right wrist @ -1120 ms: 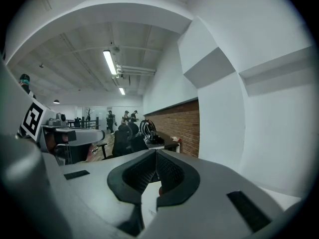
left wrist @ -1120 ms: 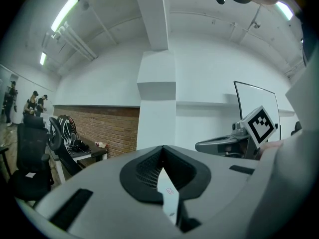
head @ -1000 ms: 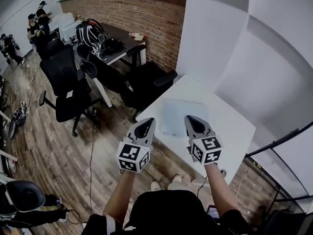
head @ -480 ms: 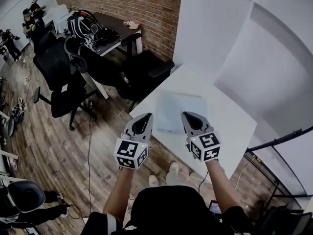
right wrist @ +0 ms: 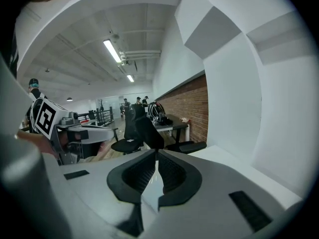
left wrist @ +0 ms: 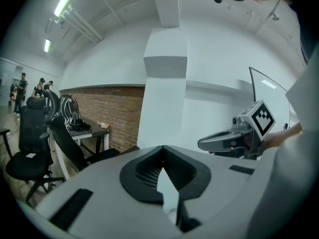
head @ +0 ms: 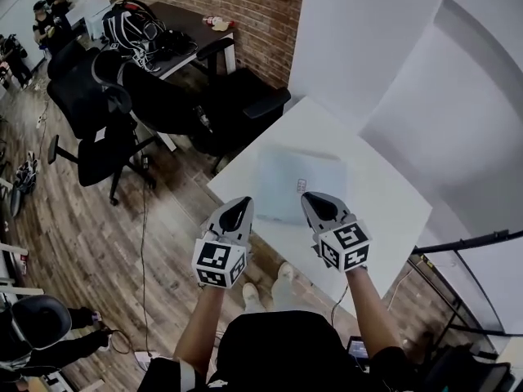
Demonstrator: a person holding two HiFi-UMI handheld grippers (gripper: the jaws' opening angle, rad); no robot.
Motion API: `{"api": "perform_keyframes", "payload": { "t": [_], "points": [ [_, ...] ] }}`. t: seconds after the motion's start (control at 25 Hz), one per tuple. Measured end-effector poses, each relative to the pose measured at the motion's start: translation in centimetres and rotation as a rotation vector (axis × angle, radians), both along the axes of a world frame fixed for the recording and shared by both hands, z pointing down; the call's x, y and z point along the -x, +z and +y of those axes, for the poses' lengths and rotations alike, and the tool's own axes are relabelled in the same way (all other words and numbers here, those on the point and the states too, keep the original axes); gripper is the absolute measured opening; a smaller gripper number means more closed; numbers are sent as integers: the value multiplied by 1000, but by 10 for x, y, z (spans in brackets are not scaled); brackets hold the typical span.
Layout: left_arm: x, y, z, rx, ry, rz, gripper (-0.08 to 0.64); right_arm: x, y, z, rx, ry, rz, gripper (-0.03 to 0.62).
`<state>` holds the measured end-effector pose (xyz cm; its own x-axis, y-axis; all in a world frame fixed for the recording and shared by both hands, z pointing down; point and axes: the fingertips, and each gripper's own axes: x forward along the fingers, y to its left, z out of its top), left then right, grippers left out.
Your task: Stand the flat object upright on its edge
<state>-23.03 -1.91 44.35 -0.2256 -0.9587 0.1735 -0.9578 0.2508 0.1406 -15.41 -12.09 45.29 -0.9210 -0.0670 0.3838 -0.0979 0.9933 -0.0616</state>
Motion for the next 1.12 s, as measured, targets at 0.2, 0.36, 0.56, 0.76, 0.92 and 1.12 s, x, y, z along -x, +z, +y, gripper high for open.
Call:
{"api": "perform_keyframes", "payload": {
  "t": [0.2, 0.36, 0.56, 0.76, 0.92, 1.12],
  "points": [
    [2, 33, -6, 44, -5, 48, 12, 4, 39, -15, -3, -24, 97, 41],
    [-2, 68, -9, 90, -13, 106, 12, 4, 85, -26, -10, -51, 210, 43],
    [-8, 101, -11, 114, -23, 200, 12, -4, 129, -39, 9, -78, 314, 44],
    [-16, 134, -15, 145, -21, 270, 12, -13, 165, -49, 17, -100, 407, 135],
    [-19, 154, -22, 163, -18, 313, 12, -15, 185, -67, -11, -108, 478, 169],
    [-27, 168, -24, 190, -3, 337, 12, -19, 201, -103, -32, -75, 557, 225]
  ]
}}
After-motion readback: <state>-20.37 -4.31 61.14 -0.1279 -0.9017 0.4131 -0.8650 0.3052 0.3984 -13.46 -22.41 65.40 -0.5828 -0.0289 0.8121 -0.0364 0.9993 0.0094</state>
